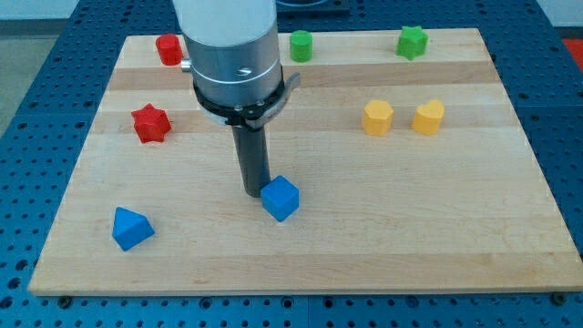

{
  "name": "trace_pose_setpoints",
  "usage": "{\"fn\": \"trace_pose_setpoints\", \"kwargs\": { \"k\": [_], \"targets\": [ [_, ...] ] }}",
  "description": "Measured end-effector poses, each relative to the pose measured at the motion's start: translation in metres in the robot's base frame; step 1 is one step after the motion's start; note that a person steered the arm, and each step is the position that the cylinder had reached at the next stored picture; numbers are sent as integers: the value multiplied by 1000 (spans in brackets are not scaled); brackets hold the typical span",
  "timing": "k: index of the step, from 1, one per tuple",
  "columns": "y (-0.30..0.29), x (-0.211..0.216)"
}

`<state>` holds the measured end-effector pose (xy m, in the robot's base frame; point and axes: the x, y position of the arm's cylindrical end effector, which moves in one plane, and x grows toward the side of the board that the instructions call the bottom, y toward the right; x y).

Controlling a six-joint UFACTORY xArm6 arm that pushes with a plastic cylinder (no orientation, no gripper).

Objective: Slide blue cube towards bottom center

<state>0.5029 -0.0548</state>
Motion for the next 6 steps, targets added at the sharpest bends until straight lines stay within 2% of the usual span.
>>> {"fn": "trace_pose_setpoints", "kwargs": {
  "k": [3,6],
  "targets": [
    [37,1],
    [40,11]
  ]
}}
